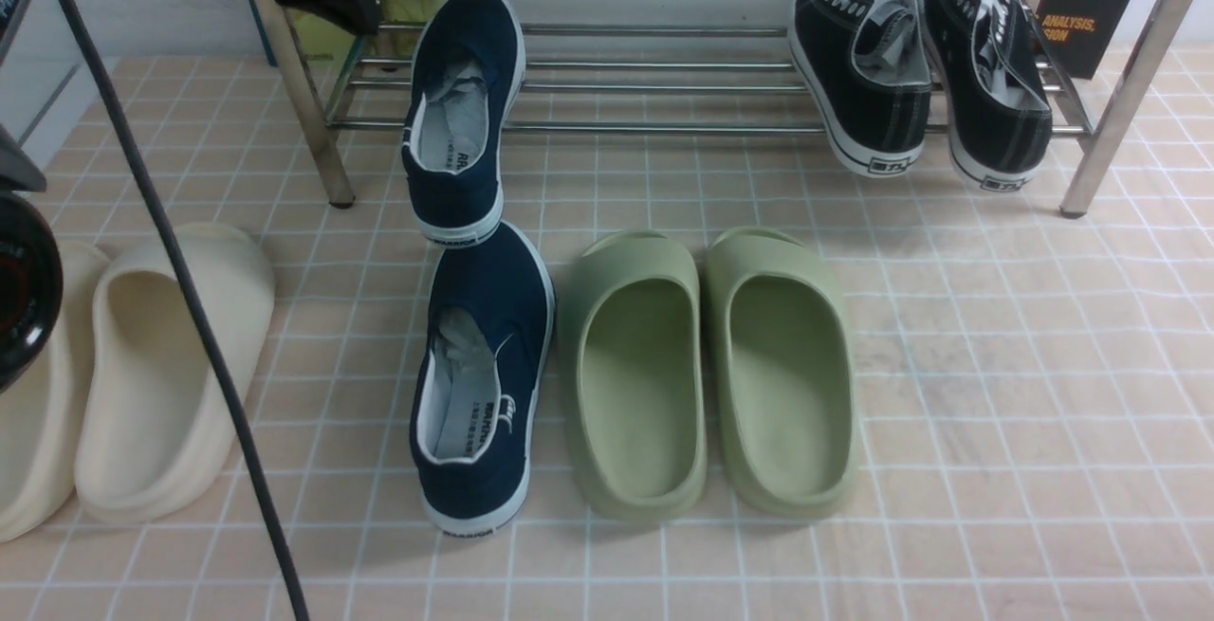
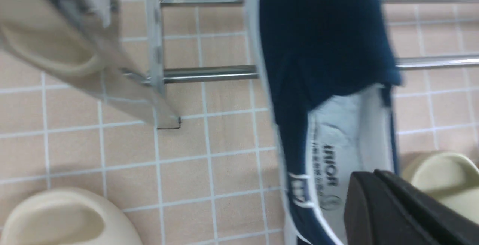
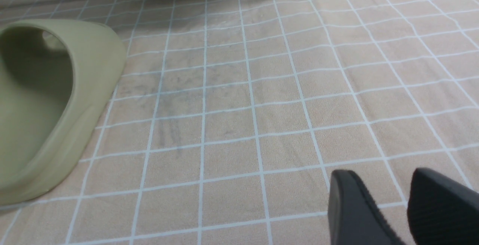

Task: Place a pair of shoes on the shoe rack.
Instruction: Use the left arm to put a shoe into the shoe rack

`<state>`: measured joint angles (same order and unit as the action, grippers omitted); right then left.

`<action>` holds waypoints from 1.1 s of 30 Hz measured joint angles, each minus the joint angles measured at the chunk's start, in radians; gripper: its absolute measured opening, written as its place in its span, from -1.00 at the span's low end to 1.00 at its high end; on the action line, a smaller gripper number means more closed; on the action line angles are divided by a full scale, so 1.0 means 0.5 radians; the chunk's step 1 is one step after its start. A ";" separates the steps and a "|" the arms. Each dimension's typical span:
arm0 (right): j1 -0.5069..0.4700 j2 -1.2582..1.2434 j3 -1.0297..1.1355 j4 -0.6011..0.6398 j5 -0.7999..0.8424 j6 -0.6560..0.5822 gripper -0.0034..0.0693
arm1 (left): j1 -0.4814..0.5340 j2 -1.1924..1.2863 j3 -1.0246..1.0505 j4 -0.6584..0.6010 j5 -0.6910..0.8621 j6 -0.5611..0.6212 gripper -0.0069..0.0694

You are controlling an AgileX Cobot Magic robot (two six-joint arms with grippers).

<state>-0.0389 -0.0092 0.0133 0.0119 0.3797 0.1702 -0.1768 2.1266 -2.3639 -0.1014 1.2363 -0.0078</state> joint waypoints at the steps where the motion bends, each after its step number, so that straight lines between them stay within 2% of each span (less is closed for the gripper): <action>1: 0.000 0.000 0.000 0.000 0.000 0.000 -0.25 | -0.044 -0.044 0.043 0.003 0.000 0.041 -0.81; 6: 0.000 0.000 0.000 0.000 0.000 0.000 -0.25 | -0.317 -0.286 0.384 -0.013 -0.046 0.274 -0.81; 8: 0.000 0.000 0.000 0.000 0.000 0.000 -0.25 | -0.413 -0.441 0.653 -0.036 -0.268 0.322 -0.81; 11: 0.000 0.000 0.000 0.000 0.000 0.000 -0.25 | -0.476 -0.679 1.105 -0.042 -0.764 0.332 -0.81; 16: 0.000 0.000 0.000 0.000 0.000 0.000 -0.25 | -0.481 -0.986 1.970 -0.037 -1.798 0.309 -0.81; 18: 0.000 0.000 0.000 0.000 0.000 0.000 -0.25 | -0.481 -1.002 2.173 -0.035 -1.975 0.309 -0.81; 21: 0.000 0.000 0.000 0.000 0.001 0.000 -0.25 | -0.481 -0.963 2.336 -0.029 -1.892 0.309 -0.81; 27: 0.000 0.000 0.000 0.000 0.001 0.000 -0.25 | -0.465 -0.858 2.344 0.018 -1.603 0.309 -0.81; 33: 0.000 0.000 0.000 0.000 0.001 0.000 -0.25 | -0.307 -0.693 2.193 0.029 -1.440 0.206 -0.81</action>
<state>-0.0389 -0.0092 0.0133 0.0119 0.3801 0.1702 -0.3305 1.7802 -1.2673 -0.0868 0.5163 0.0952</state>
